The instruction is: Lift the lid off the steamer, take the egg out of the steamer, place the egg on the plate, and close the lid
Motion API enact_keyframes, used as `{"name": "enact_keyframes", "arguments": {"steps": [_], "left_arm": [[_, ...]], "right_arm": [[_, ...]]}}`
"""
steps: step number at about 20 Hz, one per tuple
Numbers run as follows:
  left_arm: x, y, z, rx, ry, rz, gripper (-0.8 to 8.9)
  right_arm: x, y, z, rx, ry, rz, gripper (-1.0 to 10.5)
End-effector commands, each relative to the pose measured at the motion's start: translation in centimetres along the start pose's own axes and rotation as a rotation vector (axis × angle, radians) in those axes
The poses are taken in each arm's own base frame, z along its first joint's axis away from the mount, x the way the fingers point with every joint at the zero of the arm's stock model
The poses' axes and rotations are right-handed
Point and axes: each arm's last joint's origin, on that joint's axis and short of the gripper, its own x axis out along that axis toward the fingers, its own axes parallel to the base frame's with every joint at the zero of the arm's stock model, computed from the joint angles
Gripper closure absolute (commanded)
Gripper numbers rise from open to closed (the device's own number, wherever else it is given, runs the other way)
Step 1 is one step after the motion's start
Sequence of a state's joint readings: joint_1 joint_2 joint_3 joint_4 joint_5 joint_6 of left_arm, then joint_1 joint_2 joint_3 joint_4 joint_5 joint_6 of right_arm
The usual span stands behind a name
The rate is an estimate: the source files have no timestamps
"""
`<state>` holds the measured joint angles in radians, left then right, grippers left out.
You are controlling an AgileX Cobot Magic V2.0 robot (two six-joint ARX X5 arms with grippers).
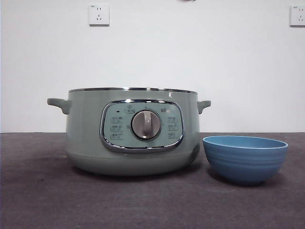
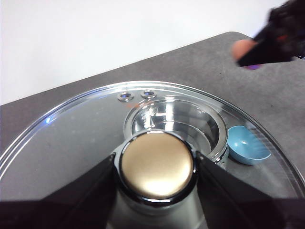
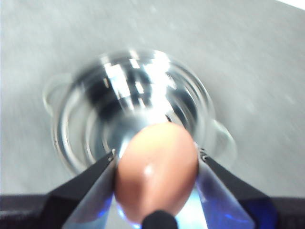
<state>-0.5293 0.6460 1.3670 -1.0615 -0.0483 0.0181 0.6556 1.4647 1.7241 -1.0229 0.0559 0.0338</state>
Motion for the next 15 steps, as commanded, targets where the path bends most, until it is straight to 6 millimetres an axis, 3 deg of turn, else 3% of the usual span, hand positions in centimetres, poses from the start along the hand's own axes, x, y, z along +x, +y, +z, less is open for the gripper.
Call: {"name": "enact_keyframes", "arguments": {"steps": [1, 3, 5, 10, 15], "left_arm": [[-0.6, 0.0, 0.7, 0.005, -0.075, -0.001, 8.22], [-0.6, 0.0, 0.7, 0.005, -0.076, -0.001, 8.22], [-0.6, 0.0, 0.7, 0.005, -0.075, -0.002, 8.22], [-0.6, 0.0, 0.7, 0.003, -0.077, -0.003, 8.22], [-0.6, 0.0, 0.7, -0.003, -0.076, -0.003, 8.22]], "right_arm": [[-1.1, -1.2, -1.1, -0.008, 0.059, -0.036, 9.6], [-1.3, -2.1, -2.2, 0.015, 0.096, -0.060, 9.6], [-0.1, -3.0, -4.2, 0.042, 0.138, -0.078, 9.6], [5.9, -4.1, -9.9, 0.090, 0.235, -0.025, 9.6], [10.4, -4.2, -13.9, 0.101, 0.243, -0.008, 9.6]]}}
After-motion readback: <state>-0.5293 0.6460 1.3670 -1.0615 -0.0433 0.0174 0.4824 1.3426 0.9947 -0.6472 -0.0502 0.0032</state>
